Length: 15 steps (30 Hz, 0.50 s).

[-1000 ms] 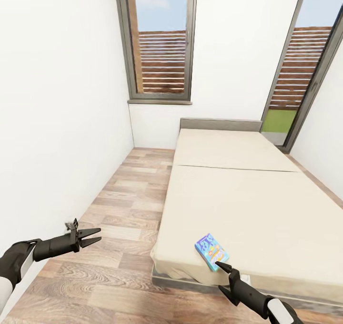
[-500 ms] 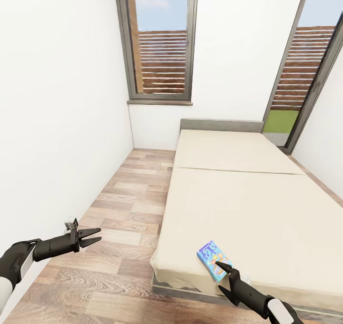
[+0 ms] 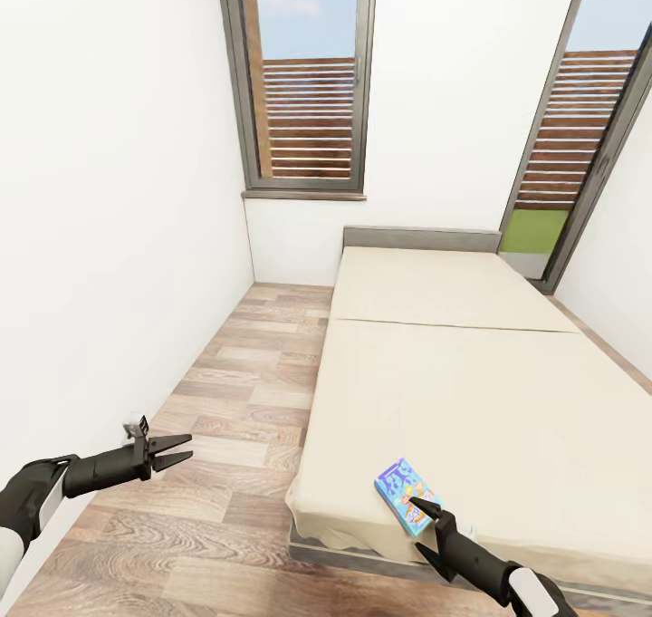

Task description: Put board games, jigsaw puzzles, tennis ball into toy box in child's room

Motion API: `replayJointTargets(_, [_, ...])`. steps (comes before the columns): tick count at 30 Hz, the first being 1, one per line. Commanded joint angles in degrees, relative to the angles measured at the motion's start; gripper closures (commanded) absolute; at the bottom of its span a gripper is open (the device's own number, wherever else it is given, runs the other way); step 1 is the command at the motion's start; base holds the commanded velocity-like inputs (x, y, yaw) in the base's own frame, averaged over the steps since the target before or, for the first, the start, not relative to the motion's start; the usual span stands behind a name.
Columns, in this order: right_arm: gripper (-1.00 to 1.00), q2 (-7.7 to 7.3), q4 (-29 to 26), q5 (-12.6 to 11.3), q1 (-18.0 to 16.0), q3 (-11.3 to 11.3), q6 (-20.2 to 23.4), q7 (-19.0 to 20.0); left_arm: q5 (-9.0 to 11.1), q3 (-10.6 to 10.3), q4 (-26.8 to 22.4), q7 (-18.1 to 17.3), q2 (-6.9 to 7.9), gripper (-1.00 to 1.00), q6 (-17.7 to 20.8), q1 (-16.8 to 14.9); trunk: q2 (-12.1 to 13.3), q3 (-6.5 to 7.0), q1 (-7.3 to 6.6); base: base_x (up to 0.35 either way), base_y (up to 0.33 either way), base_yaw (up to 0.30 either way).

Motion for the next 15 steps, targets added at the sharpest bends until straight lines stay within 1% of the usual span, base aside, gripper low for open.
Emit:
replayJointTargets(1, [-1.0,0.03,0.01,0.06,-0.06,-0.33,0.36,0.07,-0.07,0.03,0.0,-0.24,0.0,-1.0,0.61,-0.02,-0.02,-0.05,-0.01,0.0,0.0,0.0])
replayJointTargets(14, [-1.0,0.03,-0.01,0.06,-0.03,-0.33,0.36,0.05,-0.07,0.0,0.0,-0.24,0.0,-1.0,0.61,-0.02,-0.02,-0.05,-0.01,0.044,0.0,0.0])
replayJointTargets(15, [1.0,0.03,-0.01,0.06,-0.03,-0.33,0.37,0.06,-0.07,0.0,0.0,-0.24,0.0,-1.0,0.61,-0.02,-0.02,-0.05,-0.01,0.023,0.0,0.0])
